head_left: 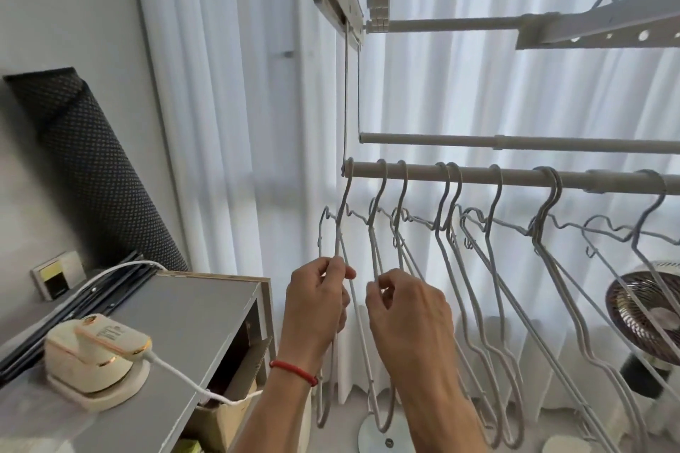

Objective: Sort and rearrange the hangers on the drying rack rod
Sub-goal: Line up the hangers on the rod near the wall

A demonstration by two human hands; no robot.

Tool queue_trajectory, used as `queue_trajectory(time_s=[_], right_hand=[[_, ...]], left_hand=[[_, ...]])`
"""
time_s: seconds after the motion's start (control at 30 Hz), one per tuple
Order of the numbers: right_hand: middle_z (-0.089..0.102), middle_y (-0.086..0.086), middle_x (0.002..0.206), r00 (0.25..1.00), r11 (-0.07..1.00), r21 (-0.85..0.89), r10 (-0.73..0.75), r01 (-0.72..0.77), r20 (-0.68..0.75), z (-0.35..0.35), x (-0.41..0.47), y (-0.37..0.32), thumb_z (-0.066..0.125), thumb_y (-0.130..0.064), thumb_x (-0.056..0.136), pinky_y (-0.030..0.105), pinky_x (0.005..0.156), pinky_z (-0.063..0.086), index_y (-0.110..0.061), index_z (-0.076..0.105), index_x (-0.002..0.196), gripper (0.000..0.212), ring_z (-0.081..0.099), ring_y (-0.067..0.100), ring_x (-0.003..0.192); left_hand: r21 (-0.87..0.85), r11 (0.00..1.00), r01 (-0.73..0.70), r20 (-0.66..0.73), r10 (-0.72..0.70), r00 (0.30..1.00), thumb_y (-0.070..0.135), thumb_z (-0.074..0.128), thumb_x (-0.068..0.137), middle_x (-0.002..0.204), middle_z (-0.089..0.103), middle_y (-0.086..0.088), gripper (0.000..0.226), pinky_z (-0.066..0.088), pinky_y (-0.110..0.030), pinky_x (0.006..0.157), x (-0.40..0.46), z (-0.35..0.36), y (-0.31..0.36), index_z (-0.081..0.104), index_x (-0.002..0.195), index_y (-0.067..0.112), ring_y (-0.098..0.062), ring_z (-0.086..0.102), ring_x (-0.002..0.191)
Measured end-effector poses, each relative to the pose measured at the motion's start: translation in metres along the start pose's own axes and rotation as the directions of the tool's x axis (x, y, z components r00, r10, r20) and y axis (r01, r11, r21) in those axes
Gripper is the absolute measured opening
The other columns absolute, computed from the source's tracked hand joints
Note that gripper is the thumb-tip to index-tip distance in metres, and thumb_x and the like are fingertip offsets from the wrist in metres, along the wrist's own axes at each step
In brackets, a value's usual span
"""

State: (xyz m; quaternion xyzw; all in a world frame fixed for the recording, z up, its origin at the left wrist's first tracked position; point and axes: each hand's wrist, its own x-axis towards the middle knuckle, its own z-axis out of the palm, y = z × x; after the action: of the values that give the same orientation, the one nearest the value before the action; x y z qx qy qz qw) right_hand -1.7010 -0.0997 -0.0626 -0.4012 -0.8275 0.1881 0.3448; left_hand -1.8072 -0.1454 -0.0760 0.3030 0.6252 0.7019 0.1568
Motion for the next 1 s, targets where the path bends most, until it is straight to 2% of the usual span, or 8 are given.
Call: queue_trajectory(time_s=[0.1,0.23,0.53,0.67,0.73,0.83,0.93,1.0], right_hand=[[0.071,-0.008,0.09,1.0,1.0,0.018,-0.002,0.002,0.004,0.002,0.0,0.0,0.053,-0.037,0.104,0.025,0.075,0.053,-0.023,0.068,0.104,0.021,0.065,0.008,0.08],[0.068,-0.01,0.085,1.0,1.0,0.01,-0.018,0.018,-0.007,0.005,-0.001,-0.001,0.053,-0.034,0.103,0.024,0.073,0.05,-0.024,0.065,0.098,0.017,0.062,0.007,0.076],[0.064,-0.01,0.08,1.0,0.999,0.036,-0.016,0.016,0.0,0.009,-0.001,-0.003,0.053,-0.031,0.103,0.024,0.069,0.046,-0.021,0.06,0.09,0.018,0.059,0.008,0.073],[0.065,-0.01,0.086,1.0,1.0,0.023,-0.022,0.021,0.015,0.007,0.0,-0.005,0.051,-0.034,0.104,0.018,0.062,0.036,-0.022,0.062,0.097,0.018,0.051,0.006,0.07],[0.068,-0.008,0.092,1.0,1.0,0.024,-0.014,0.014,0.016,0.004,-0.001,-0.004,0.047,-0.042,0.105,0.021,0.069,0.035,-0.022,0.066,0.106,0.028,0.053,0.008,0.077],[0.069,-0.008,0.095,0.995,0.999,0.04,-0.031,0.034,-0.092,-0.001,-0.006,0.0,0.047,-0.044,0.103,0.017,0.07,0.036,-0.021,0.07,0.11,0.033,0.059,0.006,0.08],[0.066,-0.007,0.088,0.932,0.986,0.105,-0.087,0.132,-0.353,-0.003,-0.004,0.011,0.062,-0.023,0.097,0.007,0.065,0.033,-0.017,0.073,0.098,0.013,0.053,0.001,0.07],[0.065,-0.002,0.1,0.902,0.986,0.101,-0.074,0.129,-0.426,-0.003,0.003,0.02,0.065,-0.017,0.094,0.015,0.076,0.039,-0.014,0.074,0.108,0.016,0.057,0.011,0.088]], left_hand=[[0.04,0.999,-0.005,0.008,0.004,1.0,0.024,0.05,0.103,0.049,0.041,0.0,0.032,0.029,-0.026,0.044,-0.001,-0.002,-0.001,0.068,0.083,0.008,-0.016,0.033,0.043],[0.234,0.967,-0.096,-0.013,0.102,0.995,0.033,0.054,0.101,0.05,0.055,0.006,0.03,0.044,-0.033,0.056,0.002,-0.005,-0.006,0.074,0.082,0.021,-0.012,0.048,0.047],[0.244,0.963,-0.115,-0.039,0.129,0.991,0.031,0.057,0.098,0.058,0.065,0.012,0.021,0.051,-0.031,0.062,0.001,0.001,-0.008,0.076,0.09,0.024,-0.006,0.06,0.059],[0.265,0.958,-0.109,-0.041,0.125,0.991,0.034,0.057,0.096,0.064,0.069,0.001,0.021,0.058,-0.044,0.064,0.003,0.001,-0.01,0.074,0.087,0.025,-0.019,0.066,0.064],[0.256,0.962,-0.098,-0.036,0.111,0.993,0.034,0.058,0.096,0.067,0.071,0.0,0.019,0.058,-0.043,0.065,0.002,0.001,-0.01,0.073,0.089,0.025,-0.02,0.068,0.065],[0.216,0.974,-0.072,-0.007,0.076,0.997,0.031,0.058,0.098,0.064,0.068,0.002,0.016,0.051,-0.032,0.058,0.002,0.0,-0.008,0.072,0.101,0.022,-0.013,0.062,0.056],[0.21,0.976,-0.058,0.005,0.058,0.998,0.031,0.058,0.098,0.074,0.071,-0.002,0.019,0.048,-0.022,0.055,0.004,0.001,-0.006,0.068,0.111,0.021,-0.012,0.063,0.055],[0.212,0.976,-0.052,0.0,0.054,0.999,0.033,0.06,0.097,0.084,0.072,-0.001,0.021,0.051,-0.023,0.058,0.005,0.001,-0.007,0.067,0.113,0.022,-0.011,0.065,0.058]])
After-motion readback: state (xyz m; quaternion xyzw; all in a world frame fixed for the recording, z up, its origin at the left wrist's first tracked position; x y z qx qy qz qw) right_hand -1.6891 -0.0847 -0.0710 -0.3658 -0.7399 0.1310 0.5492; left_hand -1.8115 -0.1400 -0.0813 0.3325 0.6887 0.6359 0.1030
